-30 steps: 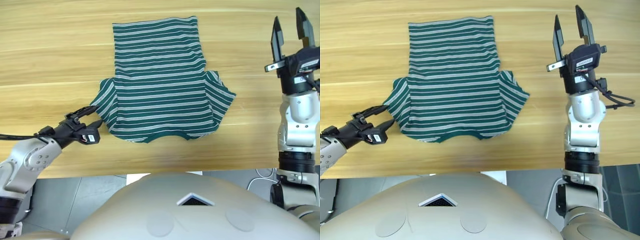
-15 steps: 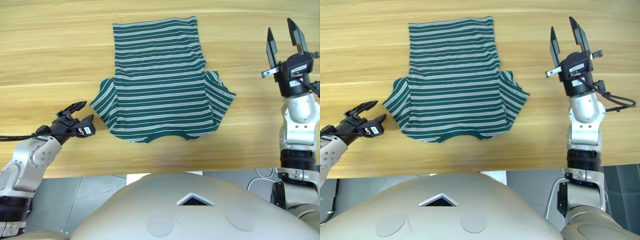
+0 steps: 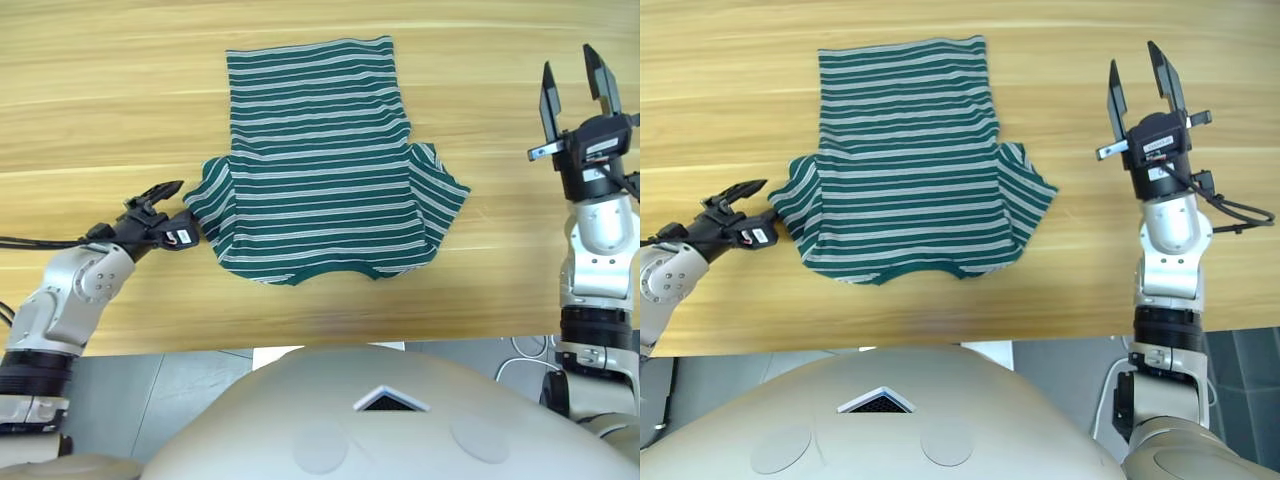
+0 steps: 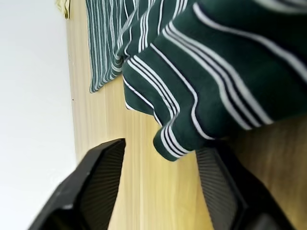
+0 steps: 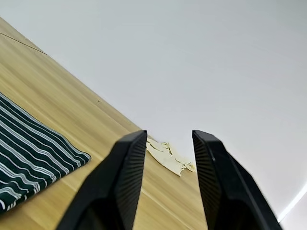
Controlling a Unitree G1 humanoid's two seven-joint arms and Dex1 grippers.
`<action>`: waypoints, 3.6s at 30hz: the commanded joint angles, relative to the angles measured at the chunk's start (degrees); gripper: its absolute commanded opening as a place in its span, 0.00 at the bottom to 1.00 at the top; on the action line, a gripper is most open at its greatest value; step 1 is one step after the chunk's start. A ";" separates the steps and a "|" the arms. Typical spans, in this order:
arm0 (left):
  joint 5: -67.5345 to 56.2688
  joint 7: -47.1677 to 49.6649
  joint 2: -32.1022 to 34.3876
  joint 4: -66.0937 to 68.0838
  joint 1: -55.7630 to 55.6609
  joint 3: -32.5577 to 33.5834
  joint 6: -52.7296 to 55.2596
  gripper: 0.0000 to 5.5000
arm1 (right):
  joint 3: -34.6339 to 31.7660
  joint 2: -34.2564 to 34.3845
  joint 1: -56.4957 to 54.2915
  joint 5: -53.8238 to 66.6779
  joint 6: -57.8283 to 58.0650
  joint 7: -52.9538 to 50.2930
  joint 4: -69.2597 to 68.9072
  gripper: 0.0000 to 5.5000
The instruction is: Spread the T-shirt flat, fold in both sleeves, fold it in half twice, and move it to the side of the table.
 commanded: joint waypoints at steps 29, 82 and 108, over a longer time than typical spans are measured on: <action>-0.85 9.44 -4.49 -1.67 -4.93 -1.69 -9.86 0.00 | 0.58 2.19 0.13 -0.83 1.19 -0.28 0.39 0.32; -13.49 10.33 -19.95 -0.14 -18.27 -1.44 -24.65 0.52 | 14.62 -16.02 11.48 -45.19 1.83 -1.85 4.45 0.32; -12.73 9.70 -22.29 -0.33 -16.65 -2.85 -26.96 0.53 | 22.66 -16.74 5.19 -43.44 2.96 -9.70 10.61 0.01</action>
